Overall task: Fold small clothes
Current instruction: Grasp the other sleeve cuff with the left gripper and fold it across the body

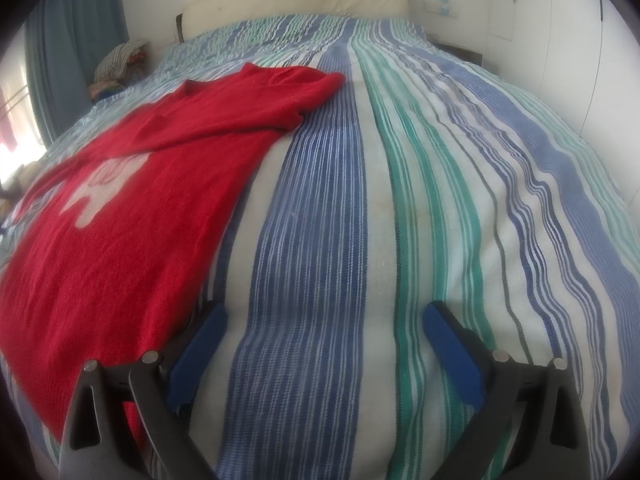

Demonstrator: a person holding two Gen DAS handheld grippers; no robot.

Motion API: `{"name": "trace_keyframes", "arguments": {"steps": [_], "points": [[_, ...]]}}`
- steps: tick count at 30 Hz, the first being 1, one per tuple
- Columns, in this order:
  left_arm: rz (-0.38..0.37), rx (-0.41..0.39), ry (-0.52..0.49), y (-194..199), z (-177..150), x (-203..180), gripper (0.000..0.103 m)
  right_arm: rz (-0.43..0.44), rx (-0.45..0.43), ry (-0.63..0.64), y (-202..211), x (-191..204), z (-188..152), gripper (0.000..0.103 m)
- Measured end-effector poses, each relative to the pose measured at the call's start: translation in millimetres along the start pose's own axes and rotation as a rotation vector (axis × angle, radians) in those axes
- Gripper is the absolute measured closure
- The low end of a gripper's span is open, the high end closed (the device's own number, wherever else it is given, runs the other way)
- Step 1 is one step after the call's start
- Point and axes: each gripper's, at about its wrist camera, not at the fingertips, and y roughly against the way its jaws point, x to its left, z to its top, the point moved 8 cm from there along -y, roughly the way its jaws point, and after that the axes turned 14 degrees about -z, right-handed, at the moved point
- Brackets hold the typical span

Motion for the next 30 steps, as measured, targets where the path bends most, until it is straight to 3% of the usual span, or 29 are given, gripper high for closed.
{"name": "trace_keyframes", "arguments": {"steps": [1, 2, 3, 4, 5, 9, 13, 17, 21, 23, 25, 26, 27, 30], "points": [[0.008, 0.002, -0.004, -5, -1, 1, 0.024, -0.001, 0.0, 0.0, 0, 0, 0, 0.005], [0.008, -0.006, -0.011, -7, 0, 1, 0.034, -0.001, 0.0, 0.001, 0, 0, 1, 0.005], [0.0, -0.015, -0.026, -8, 0, -2, 0.065, -0.001, 0.001, 0.001, -1, 0, 1, 0.005], [-0.001, -0.01, -0.038, -9, 0, -4, 0.086, -0.002, 0.001, 0.001, -1, -1, 1, 0.005], [0.014, -0.003, -0.044, -8, 1, -7, 0.099, -0.002, 0.001, 0.001, -1, 0, 1, 0.005], [0.002, -0.022, -0.182, 22, 7, -65, 0.101, -0.001, 0.003, 0.001, -1, 0, 1, 0.004], [-0.125, -0.019, -0.417, 54, 0, -192, 0.101, 0.0, -0.004, -0.001, -2, 0, 1, 0.004], [-0.311, 0.024, -0.65, 60, -48, -335, 0.101, 0.002, -0.004, 0.0, -2, 1, 1, 0.002], [-0.459, 0.13, -0.803, 30, -116, -443, 0.101, 0.004, -0.005, -0.002, -2, 0, 1, 0.002], [-0.468, 0.177, -0.874, 8, -151, -473, 0.098, 0.005, -0.006, -0.003, -1, 0, 0, 0.002], [-0.426, 0.249, -0.895, -23, -176, -482, 0.074, 0.006, -0.006, -0.003, -1, 0, 0, 0.002], [-0.373, 0.256, -0.883, -36, -182, -476, 0.035, 0.007, -0.006, -0.004, -1, 0, 0, 0.002], [-0.326, 0.237, -0.864, -46, -183, -467, 0.015, 0.008, -0.007, -0.004, -1, 0, 0, 0.002], [-0.297, 0.233, -0.782, -59, -177, -428, 0.014, 0.011, -0.007, -0.006, 0, 0, -1, 0.002]]}}
